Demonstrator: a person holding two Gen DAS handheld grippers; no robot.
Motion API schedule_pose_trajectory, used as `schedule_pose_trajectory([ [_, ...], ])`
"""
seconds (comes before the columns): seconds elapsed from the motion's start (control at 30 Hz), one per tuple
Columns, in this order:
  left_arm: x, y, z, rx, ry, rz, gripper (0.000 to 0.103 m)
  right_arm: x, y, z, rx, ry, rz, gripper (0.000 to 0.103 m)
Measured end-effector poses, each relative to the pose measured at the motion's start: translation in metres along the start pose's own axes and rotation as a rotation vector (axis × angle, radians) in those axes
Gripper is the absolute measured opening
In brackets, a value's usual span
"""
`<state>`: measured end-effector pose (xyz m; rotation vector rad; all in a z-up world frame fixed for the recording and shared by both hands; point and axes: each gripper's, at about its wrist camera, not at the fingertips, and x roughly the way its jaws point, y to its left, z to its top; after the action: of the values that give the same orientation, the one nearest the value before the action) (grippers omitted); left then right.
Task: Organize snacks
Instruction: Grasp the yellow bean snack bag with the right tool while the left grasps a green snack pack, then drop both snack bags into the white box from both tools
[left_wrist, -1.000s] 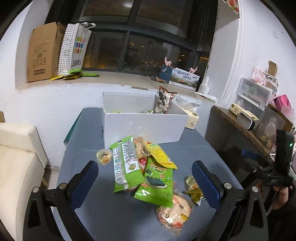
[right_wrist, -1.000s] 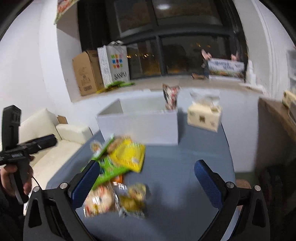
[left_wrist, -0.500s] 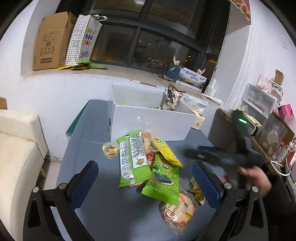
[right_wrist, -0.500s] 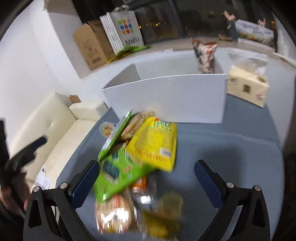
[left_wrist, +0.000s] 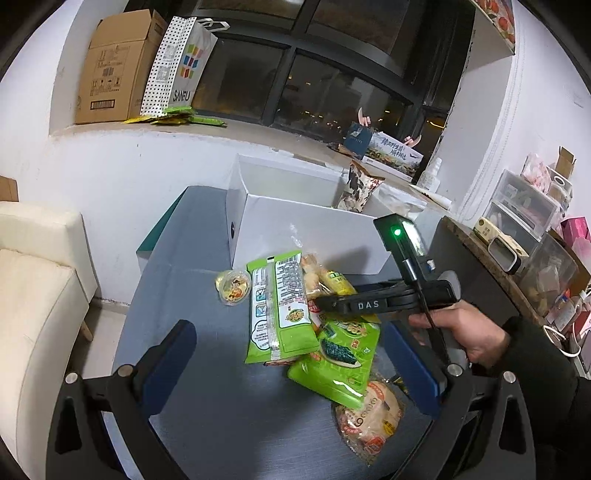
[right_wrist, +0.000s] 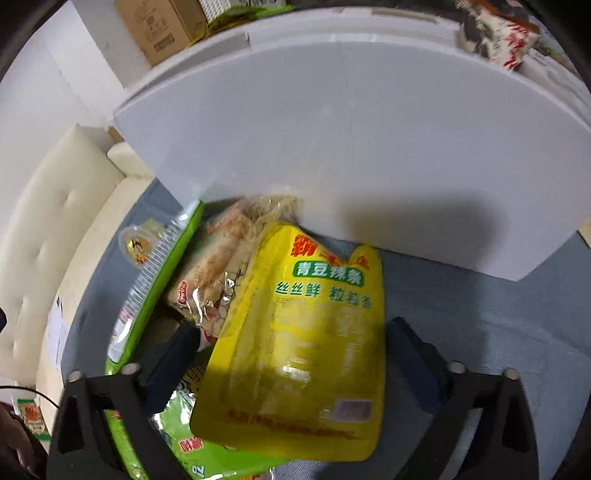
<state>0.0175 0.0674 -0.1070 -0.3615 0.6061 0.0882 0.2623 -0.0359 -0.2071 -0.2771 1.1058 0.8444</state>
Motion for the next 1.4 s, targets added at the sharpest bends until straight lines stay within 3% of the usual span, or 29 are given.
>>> schedule_pose_trajectory([
  [0.03, 0.002, 0.0, -0.001, -0.002, 0.006, 0.0, 0.103, 0.0, 0.002, 0.0, -0.023, 0.004, -0.03, 0.071],
  [0.1, 0.006, -0.001, -0.001, 0.004, 0.018, -0.004, 0.103, -0.007, -0.002, 0.001, -0.005, -0.014, -0.004, 0.046],
  [0.3, 0.035, -0.002, 0.001, 0.022, 0.078, -0.019, 0.103, -0.03, -0.022, -0.023, 0.015, -0.049, 0.001, 0.042],
  [0.47, 0.094, 0.003, 0.011, 0.065, 0.223, -0.011, 0.103, -0.084, -0.04, -0.054, 0.098, -0.193, 0.027, 0.042],
  [0.7, 0.155, 0.027, 0.024, 0.028, 0.368, -0.089, 0.102, -0.155, -0.038, -0.098, 0.131, -0.373, 0.065, 0.042],
  [0.73, 0.159, 0.03, 0.023, 0.022, 0.384, -0.101, 0.097, -0.16, -0.04, -0.1, 0.132, -0.387, 0.068, 0.042],
  [0.77, 0.162, 0.032, 0.021, 0.02, 0.395, -0.112, 0.075, -0.164, -0.032, -0.103, 0.126, -0.401, 0.06, 0.042],
  [0.83, 0.159, 0.03, 0.021, 0.049, 0.379, -0.08, 0.066, -0.17, -0.028, -0.108, 0.111, -0.413, 0.054, 0.042],
  [0.87, 0.153, 0.03, 0.022, 0.04, 0.365, -0.107, 0.062, -0.171, -0.025, -0.109, 0.111, -0.417, 0.059, 0.042],
  [0.97, 0.128, 0.023, 0.023, 0.084, 0.266, -0.07, 0.06, -0.175, -0.023, -0.114, 0.105, -0.421, 0.06, 0.042],
  [1.1, 0.088, 0.014, 0.033, 0.095, 0.149, -0.076, 0.06, -0.175, -0.021, -0.113, 0.099, -0.434, 0.054, 0.042],
  [1.27, 0.045, 0.002, 0.079, 0.046, -0.004, -0.141, 0.06, -0.185, -0.018, -0.099, 0.084, -0.481, 0.031, 0.042],
  [1.4, 0.055, -0.011, 0.136, 0.031, -0.06, -0.158, 0.06, -0.198, -0.02, -0.053, 0.076, -0.524, 0.018, 0.042],
])
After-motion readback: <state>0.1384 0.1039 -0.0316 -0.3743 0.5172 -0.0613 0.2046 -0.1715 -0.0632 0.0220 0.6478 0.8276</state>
